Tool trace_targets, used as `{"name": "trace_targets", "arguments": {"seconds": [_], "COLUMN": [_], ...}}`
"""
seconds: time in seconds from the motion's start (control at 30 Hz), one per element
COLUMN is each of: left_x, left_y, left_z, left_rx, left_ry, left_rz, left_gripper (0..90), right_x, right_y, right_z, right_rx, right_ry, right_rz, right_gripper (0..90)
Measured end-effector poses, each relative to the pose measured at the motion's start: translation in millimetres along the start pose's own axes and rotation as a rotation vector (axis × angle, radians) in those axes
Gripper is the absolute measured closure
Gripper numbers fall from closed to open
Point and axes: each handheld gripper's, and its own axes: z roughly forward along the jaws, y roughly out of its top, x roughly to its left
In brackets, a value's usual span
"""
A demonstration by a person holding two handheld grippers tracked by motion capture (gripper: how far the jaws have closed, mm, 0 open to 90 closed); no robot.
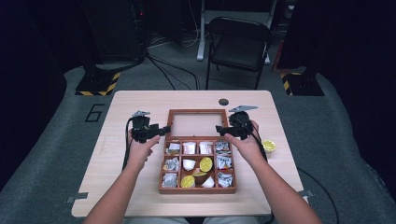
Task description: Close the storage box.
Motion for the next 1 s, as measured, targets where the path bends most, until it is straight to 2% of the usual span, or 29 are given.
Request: {"name": "trace_targets", "arguments": {"seconds": [0.03,0.27,0.33,0.4,0.5,0.53,0.6,0.67,0.73,0.77,0.83,0.87,1.0], "left_x": [-0.2,0.4,-0.2,0.7,2.8,3.8,5.8,9.3,12.7,13.7,15.0,15.9,18.5], "left_y": [1.1,16.1,20.2,23.7,26.8,27.2,27.2,26.5,25.4,24.6,23.2,22.9,20.1], "left_z": [1.2,8.9,11.3,14.6,20.5,22.6,27.2,31.5,35.6,37.8,41.7,42.8,48.4], "left_rx": [0.001,-0.004,-0.005,-0.001,0.004,0.011,0.015,0.019,0.028,0.027,0.043,0.046,0.052], "left_ry": [0.004,0.001,0.001,-0.009,-0.006,-0.008,-0.011,-0.008,-0.009,-0.002,0.005,0.008,0.015], "left_rz": [-0.005,-0.006,0.005,0.006,0.000,-0.009,-0.019,-0.027,-0.038,-0.039,-0.034,-0.024,-0.051], "left_gripper": [33.5,33.0,33.5,35.6,35.9,35.9,35.9,35.9,35.6,35.4,35.4,35.2,36.0], "right_x": [-1.6,-7.0,-7.3,-10.2,-13.7,-16.5,-18.0,-21.5,-22.2,-24.6,-25.3,-25.8,-27.7], "right_y": [3.6,18.6,21.4,22.5,22.2,21.6,20.5,18.4,16.8,15.6,14.7,14.1,11.2], "right_z": [2.3,8.9,11.1,14.5,22.2,24.7,29.1,32.6,36.8,38.7,41.9,43.2,46.5], "right_rx": [0.001,-0.003,-0.004,-0.010,0.004,0.008,0.013,0.022,0.028,0.029,0.038,0.038,0.022], "right_ry": [-0.001,-0.007,-0.012,-0.017,-0.032,-0.031,-0.033,-0.031,-0.032,-0.037,-0.043,-0.046,-0.057], "right_rz": [0.012,0.009,0.017,0.001,0.016,0.003,0.025,0.020,0.046,0.028,0.046,0.054,0.061], "right_gripper": [32.4,32.0,32.0,32.0,32.1,32.1,32.1,32.1,32.1,32.0,32.0,32.1,33.1]}}
